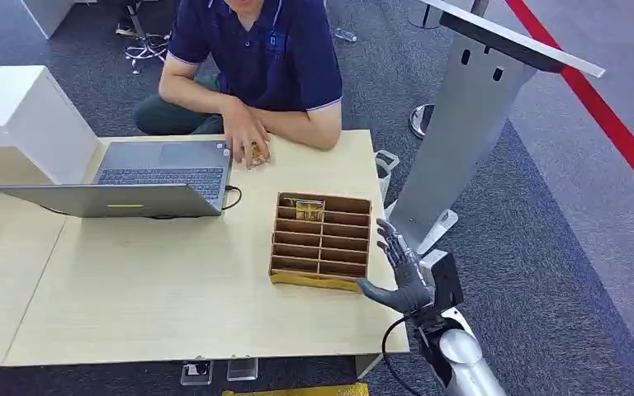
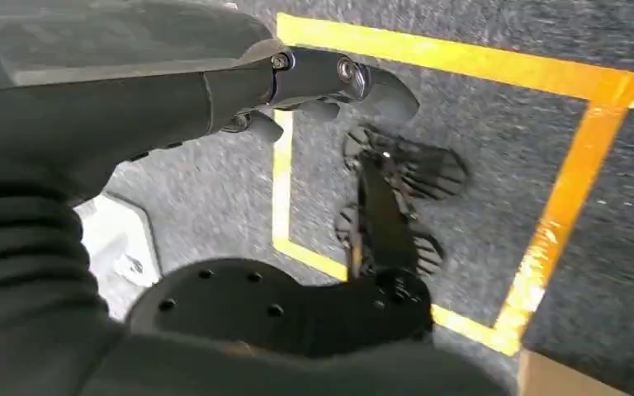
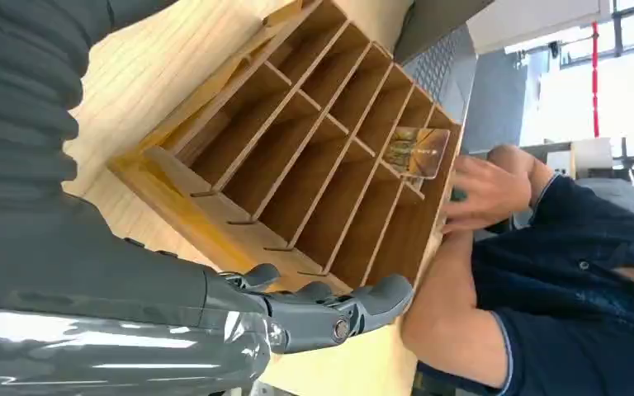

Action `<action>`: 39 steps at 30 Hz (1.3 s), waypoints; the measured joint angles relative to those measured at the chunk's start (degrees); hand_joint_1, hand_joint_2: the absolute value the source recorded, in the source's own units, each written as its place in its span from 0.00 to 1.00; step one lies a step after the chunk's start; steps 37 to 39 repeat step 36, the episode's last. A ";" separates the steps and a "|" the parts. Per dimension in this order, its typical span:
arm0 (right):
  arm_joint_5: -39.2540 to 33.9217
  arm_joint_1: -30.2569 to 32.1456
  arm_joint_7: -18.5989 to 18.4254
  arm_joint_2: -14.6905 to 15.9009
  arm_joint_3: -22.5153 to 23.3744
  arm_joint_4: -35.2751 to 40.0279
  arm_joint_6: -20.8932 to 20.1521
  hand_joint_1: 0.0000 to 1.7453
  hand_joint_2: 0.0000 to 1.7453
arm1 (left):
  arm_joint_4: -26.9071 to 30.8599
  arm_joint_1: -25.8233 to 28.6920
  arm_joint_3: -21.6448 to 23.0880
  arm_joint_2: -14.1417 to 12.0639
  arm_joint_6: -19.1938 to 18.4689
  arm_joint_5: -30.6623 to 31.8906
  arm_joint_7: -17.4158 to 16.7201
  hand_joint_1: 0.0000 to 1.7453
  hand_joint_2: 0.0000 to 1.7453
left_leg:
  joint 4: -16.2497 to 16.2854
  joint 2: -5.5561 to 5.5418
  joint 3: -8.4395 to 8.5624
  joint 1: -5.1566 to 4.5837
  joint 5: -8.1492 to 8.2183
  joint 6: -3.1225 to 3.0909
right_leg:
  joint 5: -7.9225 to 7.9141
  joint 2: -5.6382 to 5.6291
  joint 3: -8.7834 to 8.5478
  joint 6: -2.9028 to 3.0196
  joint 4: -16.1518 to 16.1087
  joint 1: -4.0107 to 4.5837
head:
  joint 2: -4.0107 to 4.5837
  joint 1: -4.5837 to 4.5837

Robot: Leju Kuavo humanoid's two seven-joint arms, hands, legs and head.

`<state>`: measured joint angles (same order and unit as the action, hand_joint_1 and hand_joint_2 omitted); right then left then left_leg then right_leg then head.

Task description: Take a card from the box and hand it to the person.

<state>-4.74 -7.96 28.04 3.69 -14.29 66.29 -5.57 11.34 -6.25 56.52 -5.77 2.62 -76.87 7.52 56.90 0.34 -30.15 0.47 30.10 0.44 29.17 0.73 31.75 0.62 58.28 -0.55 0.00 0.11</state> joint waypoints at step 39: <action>6.51 1.61 -2.99 0.59 -0.74 7.70 -1.62 0.00 1.00 | 0.00 0.17 -5.92 0.02 -3.26 -1.11 1.81 0.00 0.00 | 0.00 0.00 -0.04 0.00 0.00 0.00 | 0.00 0.00 0.01 0.00 0.01 0.00 | 0.00 0.02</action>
